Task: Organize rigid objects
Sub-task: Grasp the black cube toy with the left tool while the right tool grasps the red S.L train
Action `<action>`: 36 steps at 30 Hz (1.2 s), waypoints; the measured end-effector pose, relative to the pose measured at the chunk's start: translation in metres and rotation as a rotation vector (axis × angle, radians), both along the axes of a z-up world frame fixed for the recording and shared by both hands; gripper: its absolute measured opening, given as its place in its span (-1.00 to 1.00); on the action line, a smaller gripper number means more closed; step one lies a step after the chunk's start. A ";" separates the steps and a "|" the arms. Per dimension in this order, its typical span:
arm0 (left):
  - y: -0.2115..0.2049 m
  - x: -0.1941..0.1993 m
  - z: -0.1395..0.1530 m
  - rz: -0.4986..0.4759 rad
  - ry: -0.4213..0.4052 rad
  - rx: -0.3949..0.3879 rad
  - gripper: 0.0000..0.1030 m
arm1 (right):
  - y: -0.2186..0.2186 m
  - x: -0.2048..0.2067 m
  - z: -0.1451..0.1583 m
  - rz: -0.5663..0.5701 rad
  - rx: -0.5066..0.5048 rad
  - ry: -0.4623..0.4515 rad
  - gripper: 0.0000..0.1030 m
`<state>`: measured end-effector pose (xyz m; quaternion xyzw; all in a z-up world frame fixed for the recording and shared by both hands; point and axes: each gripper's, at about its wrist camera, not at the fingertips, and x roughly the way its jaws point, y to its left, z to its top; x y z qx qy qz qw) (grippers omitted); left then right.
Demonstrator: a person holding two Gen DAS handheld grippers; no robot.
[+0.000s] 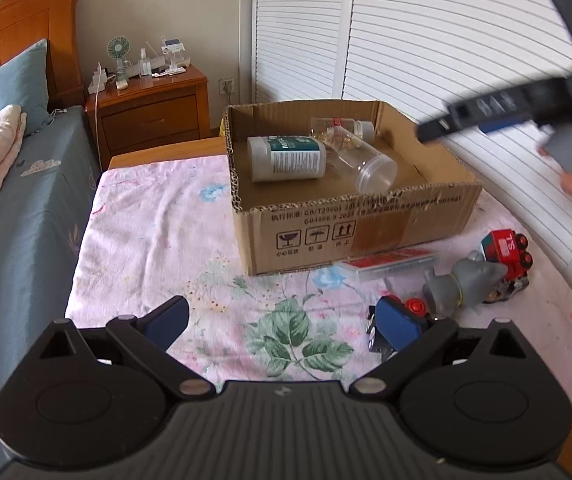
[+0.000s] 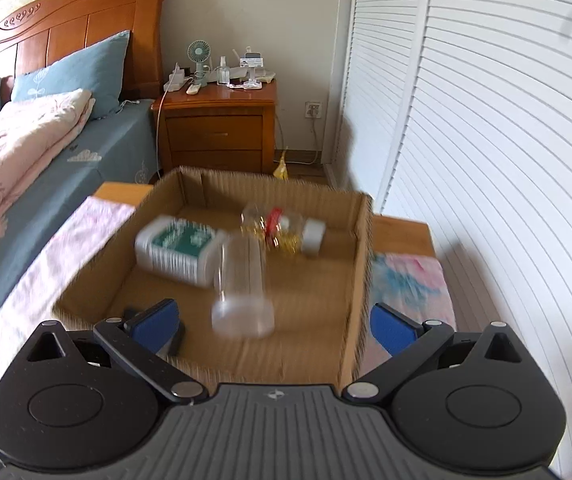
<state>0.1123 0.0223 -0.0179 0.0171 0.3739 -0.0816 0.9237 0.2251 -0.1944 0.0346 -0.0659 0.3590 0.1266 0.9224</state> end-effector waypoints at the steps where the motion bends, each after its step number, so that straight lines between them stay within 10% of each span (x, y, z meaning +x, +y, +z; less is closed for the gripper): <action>1: 0.000 -0.002 -0.001 -0.002 -0.003 0.004 0.93 | -0.004 -0.011 -0.004 -0.009 -0.003 -0.007 1.00; 16: -0.013 -0.019 -0.030 -0.098 0.037 0.035 0.96 | -0.078 -0.089 -0.079 -0.279 0.186 0.031 1.00; 36: -0.051 -0.003 -0.045 -0.183 0.028 0.061 0.96 | -0.089 -0.074 -0.109 -0.308 0.016 0.046 1.00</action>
